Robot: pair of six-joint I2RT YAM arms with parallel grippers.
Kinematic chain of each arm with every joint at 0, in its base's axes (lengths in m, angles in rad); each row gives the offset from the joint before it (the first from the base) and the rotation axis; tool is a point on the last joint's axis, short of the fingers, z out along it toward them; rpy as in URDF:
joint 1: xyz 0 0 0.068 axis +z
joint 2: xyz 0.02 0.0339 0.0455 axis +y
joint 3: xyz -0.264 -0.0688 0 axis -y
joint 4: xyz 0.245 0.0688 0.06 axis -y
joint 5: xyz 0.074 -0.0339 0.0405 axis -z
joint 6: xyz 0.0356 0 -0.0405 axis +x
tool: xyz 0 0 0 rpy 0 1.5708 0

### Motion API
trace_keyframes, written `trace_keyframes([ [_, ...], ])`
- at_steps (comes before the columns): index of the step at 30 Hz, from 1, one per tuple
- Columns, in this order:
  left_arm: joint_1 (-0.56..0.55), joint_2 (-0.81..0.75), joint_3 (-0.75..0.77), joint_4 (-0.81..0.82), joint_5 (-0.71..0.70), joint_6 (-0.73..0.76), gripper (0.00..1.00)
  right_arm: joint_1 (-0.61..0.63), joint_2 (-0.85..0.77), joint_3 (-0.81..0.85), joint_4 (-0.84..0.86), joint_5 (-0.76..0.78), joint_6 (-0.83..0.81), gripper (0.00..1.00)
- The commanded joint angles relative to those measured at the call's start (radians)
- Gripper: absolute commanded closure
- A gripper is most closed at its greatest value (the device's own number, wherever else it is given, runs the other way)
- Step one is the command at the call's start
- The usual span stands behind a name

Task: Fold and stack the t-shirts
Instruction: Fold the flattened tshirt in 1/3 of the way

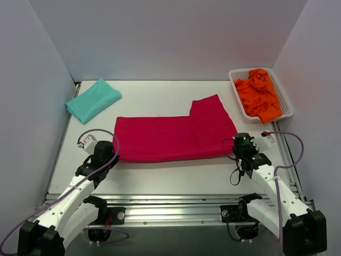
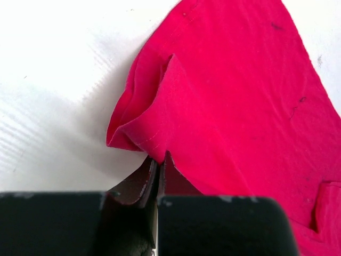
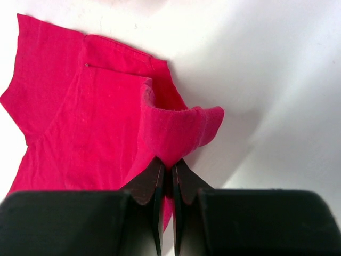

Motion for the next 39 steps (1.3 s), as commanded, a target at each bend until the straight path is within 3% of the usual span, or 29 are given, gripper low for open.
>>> trace_keyframes([
  [1,-0.008,-0.126,-0.028,-0.118,-0.008,-0.01,0.98,0.035,-0.064,-0.02,-0.135,0.081,0.039,1.0],
  [2,-0.009,-0.148,-0.028,-0.133,-0.003,-0.01,0.94,0.042,-0.073,-0.02,-0.148,0.08,0.044,0.98],
  [3,-0.009,-0.165,-0.025,-0.174,0.012,-0.009,0.76,0.046,-0.082,-0.02,-0.169,0.078,0.047,0.91],
  [4,-0.009,-0.181,-0.018,-0.202,0.024,-0.002,0.65,0.054,-0.101,-0.014,-0.184,0.067,0.053,0.82],
  [5,-0.011,-0.218,0.005,-0.233,0.033,-0.001,0.54,0.057,-0.111,-0.008,-0.218,0.064,0.055,0.56],
  [6,-0.012,-0.238,0.016,-0.283,0.055,0.001,0.4,0.062,-0.124,-0.002,-0.238,0.066,0.058,0.45],
  [7,-0.014,-0.285,0.028,-0.306,0.062,0.007,0.36,0.066,-0.154,0.013,-0.253,0.067,0.059,0.3],
  [10,-0.015,-0.376,0.093,-0.395,0.063,0.013,0.2,0.068,-0.216,0.047,-0.309,0.069,0.064,0.18],
  [11,-0.015,-0.392,0.112,-0.409,0.056,0.016,0.18,0.069,-0.228,0.07,-0.31,0.066,0.052,0.17],
  [13,-0.014,-0.401,0.163,-0.405,0.05,0.031,0.03,0.069,-0.242,0.107,-0.306,0.082,0.042,0.16],
  [17,-0.014,-0.294,0.194,-0.23,0.044,0.077,0.05,0.069,-0.169,0.167,-0.052,0.072,-0.137,0.17],
  [18,-0.012,-0.262,0.196,-0.115,0.046,0.094,0.05,0.068,-0.08,0.185,0.093,0.023,-0.225,0.17],
  [21,-0.008,-0.092,0.217,0.076,0.037,0.148,0.05,0.037,0.133,0.318,0.287,-0.122,-0.357,0.16],
  [24,0.014,0.099,0.293,0.182,0.024,0.206,0.05,-0.019,0.571,0.563,0.297,-0.332,-0.437,0.16],
  [28,0.119,0.295,0.396,0.245,0.093,0.257,0.04,-0.125,0.878,0.803,0.319,-0.468,-0.476,0.18],
  [33,0.21,0.367,0.416,0.36,0.176,0.295,0.03,-0.153,1.173,1.081,0.258,-0.477,-0.525,0.21],
  [39,0.281,0.458,0.433,0.449,0.237,0.304,0.02,-0.167,1.364,1.33,0.191,-0.467,-0.554,0.21],
])
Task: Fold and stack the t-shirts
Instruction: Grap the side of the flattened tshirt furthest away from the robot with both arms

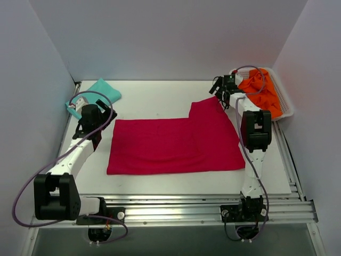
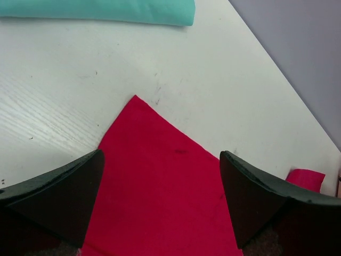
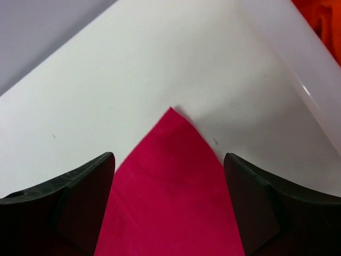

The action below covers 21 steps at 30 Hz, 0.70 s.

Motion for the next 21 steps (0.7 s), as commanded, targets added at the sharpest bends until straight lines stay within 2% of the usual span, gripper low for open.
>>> trace_keyframes([
  [1,0.029,0.062,0.049,0.118,0.064,0.029,0.02,-0.002,0.043,0.127,-0.047,-0.003,-0.045,0.21],
  [6,0.042,0.125,0.055,0.154,0.086,0.025,0.0,-0.01,0.135,0.221,-0.084,-0.011,-0.045,0.21],
  [14,0.049,0.195,0.08,0.168,0.107,0.02,0.0,-0.01,0.207,0.236,-0.067,-0.026,-0.029,0.23],
  [20,0.055,0.22,0.084,0.173,0.124,0.016,0.0,0.004,0.223,0.218,-0.061,-0.031,-0.021,0.33],
  [21,0.055,0.223,0.084,0.171,0.127,0.016,0.05,0.002,0.221,0.216,-0.061,-0.031,-0.022,0.37],
])
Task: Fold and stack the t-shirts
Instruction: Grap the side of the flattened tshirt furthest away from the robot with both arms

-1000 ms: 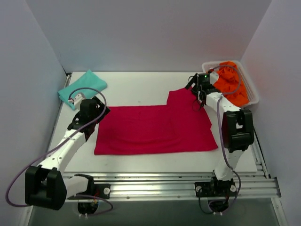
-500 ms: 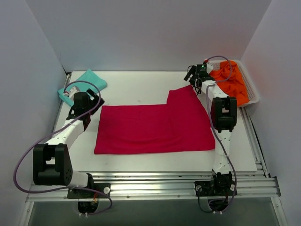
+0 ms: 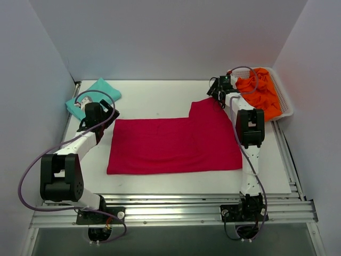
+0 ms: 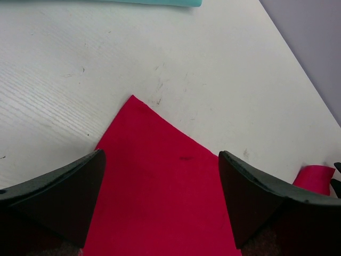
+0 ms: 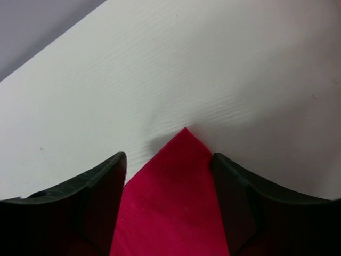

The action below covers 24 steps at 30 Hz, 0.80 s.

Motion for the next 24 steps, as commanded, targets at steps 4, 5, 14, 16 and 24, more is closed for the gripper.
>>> trace_keyframes([
  [4,0.015,0.009,0.037,0.053,0.027,0.005,0.05,-0.011,0.03,-0.015,-0.008,0.001,0.004,0.6],
  [5,0.018,0.007,0.035,0.053,0.029,0.005,0.06,-0.012,0.033,-0.017,-0.007,-0.01,0.004,0.74],
  [14,0.023,0.077,0.06,0.031,0.009,0.014,0.05,-0.017,0.045,-0.025,0.016,-0.091,0.004,1.0],
  [16,0.023,0.116,0.081,0.021,0.012,0.013,0.06,-0.019,0.042,-0.032,0.019,-0.091,0.004,1.0],
  [24,0.053,0.375,0.284,-0.05,0.069,0.016,0.08,-0.04,-0.013,-0.101,0.049,-0.096,0.013,1.0],
])
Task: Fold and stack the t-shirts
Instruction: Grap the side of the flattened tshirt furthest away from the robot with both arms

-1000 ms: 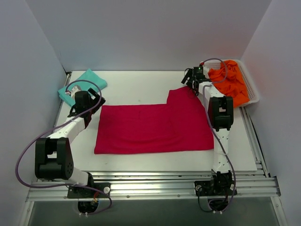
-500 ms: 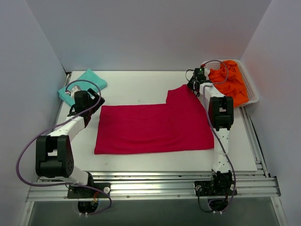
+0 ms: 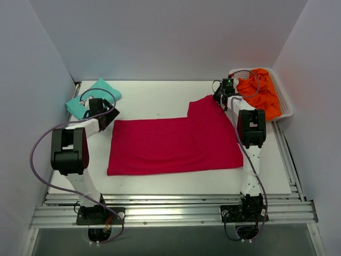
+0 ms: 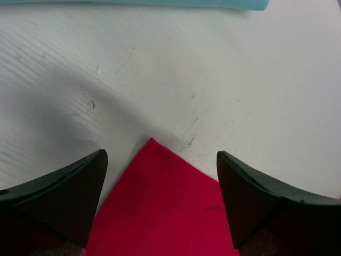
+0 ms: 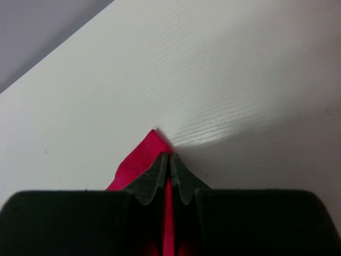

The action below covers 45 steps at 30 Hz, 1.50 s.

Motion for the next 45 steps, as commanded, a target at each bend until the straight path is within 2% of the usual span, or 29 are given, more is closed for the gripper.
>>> trace_keyframes([
  [1,0.005,0.056,0.093,-0.038,0.028,0.014,0.09,-0.02,-0.043,-0.066,-0.052,-0.012,-0.001,1.0],
  [9,0.005,0.098,0.109,-0.029,0.063,0.008,0.14,-0.034,-0.049,-0.083,-0.037,-0.025,0.011,1.0],
  [15,0.004,0.101,0.098,-0.026,0.103,0.014,0.28,-0.034,-0.037,-0.083,-0.036,-0.026,0.014,1.0],
  [29,-0.01,0.112,0.113,-0.054,0.079,0.021,0.34,-0.034,-0.035,-0.08,-0.04,-0.022,0.014,1.0],
  [30,-0.042,0.113,0.113,-0.054,0.076,0.023,0.35,-0.032,-0.034,-0.08,-0.039,-0.023,0.014,1.0],
  [36,-0.053,0.121,0.127,-0.098,0.036,0.031,0.43,-0.034,-0.031,-0.077,-0.036,-0.029,0.019,1.0],
  [43,-0.058,0.153,0.173,-0.152,0.03,0.035,0.65,-0.035,-0.031,-0.08,-0.034,-0.032,0.02,1.0],
  [45,-0.059,0.159,0.184,-0.166,0.027,0.037,0.77,-0.037,-0.032,-0.083,-0.031,-0.035,0.023,1.0],
])
